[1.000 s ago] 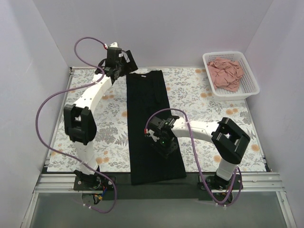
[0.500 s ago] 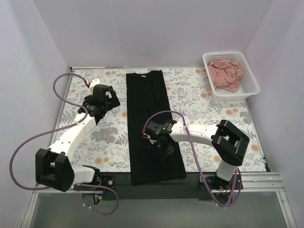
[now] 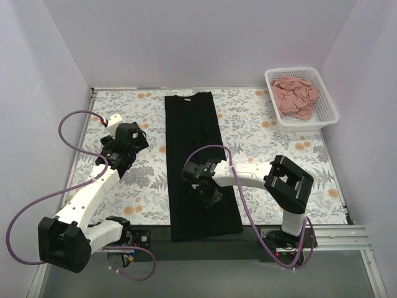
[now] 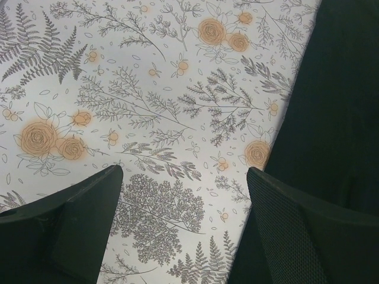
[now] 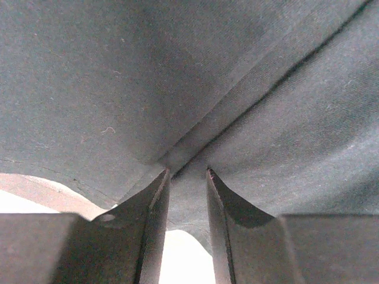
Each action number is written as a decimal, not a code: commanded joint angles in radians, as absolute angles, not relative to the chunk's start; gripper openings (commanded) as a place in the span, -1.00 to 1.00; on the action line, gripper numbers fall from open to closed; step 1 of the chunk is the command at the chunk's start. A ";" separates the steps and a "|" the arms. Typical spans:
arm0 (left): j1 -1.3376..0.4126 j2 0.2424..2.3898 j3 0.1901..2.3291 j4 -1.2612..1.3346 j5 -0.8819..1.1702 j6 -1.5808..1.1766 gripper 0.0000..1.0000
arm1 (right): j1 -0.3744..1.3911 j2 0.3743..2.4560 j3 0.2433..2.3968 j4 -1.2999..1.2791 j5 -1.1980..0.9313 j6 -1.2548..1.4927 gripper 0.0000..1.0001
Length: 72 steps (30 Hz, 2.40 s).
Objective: Fold and stack the t-shirts
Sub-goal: Fold the tshirt
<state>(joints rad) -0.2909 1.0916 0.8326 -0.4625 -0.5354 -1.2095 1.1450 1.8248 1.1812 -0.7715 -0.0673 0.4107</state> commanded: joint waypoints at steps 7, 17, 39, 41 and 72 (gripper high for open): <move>-0.290 1.074 0.825 -0.445 -0.555 -1.210 0.70 | 1.157 1.841 1.215 -0.811 -0.032 0.434 -0.67; -0.290 1.081 0.822 -0.443 -0.541 -1.207 0.69 | 1.160 1.806 1.239 -0.842 -0.063 0.428 -0.97; -0.288 1.109 0.822 -0.434 -0.492 -1.198 0.70 | 1.163 1.807 1.282 -0.861 -0.159 0.385 -0.29; -0.288 1.109 0.822 -0.436 -0.491 -1.198 0.70 | 1.163 1.790 1.261 -0.859 -0.179 0.390 -0.27; -0.318 1.227 0.815 -0.396 0.034 -1.212 0.70 | 0.460 1.880 1.546 -0.294 -0.237 0.221 -0.07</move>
<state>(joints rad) -0.3103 1.2327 0.8234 -0.4023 -0.0414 -1.2125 0.4828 1.8175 1.4944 -0.4740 -0.1383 0.2314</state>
